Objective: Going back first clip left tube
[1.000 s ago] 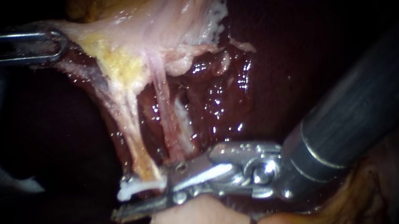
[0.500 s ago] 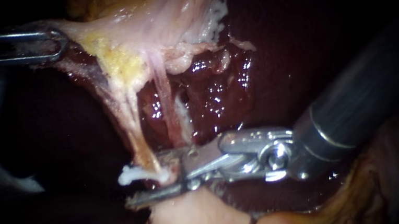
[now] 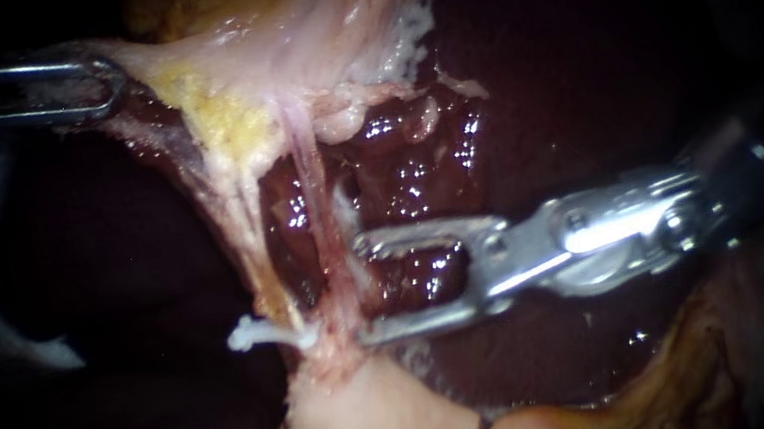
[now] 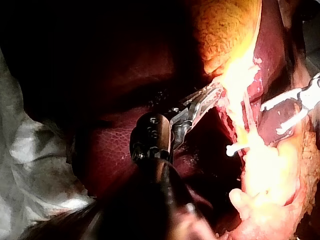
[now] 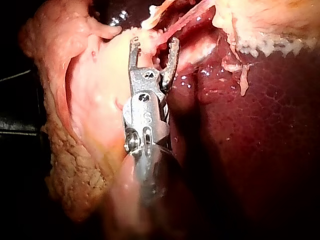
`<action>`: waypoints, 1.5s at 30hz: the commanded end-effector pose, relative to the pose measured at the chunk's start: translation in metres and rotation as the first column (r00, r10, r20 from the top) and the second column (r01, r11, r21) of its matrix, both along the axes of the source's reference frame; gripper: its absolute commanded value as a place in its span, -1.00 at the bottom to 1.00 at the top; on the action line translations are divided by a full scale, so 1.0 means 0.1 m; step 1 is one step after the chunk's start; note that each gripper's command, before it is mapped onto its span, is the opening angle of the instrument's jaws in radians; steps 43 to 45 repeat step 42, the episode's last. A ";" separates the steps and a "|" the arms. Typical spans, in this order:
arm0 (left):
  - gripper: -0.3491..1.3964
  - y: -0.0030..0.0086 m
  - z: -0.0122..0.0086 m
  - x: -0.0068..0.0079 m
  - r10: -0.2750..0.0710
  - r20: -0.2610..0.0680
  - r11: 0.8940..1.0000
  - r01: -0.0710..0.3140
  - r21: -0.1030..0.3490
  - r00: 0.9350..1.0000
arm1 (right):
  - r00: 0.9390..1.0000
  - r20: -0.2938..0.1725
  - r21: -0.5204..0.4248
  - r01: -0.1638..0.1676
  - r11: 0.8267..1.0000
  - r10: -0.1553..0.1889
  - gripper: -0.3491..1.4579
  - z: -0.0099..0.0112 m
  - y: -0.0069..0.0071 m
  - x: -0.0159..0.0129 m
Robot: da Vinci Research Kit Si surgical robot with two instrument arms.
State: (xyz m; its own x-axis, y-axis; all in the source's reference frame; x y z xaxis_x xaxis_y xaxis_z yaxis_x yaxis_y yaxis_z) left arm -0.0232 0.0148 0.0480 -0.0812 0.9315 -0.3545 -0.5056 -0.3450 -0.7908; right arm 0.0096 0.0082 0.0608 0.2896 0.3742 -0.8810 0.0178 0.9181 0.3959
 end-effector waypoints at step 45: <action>-1.00 -0.021 0.055 -0.050 0.012 0.001 1.000 -0.012 -0.027 1.000 | 1.000 -0.007 -0.038 0.020 0.999 -0.021 -0.06 -0.008 0.011 -0.062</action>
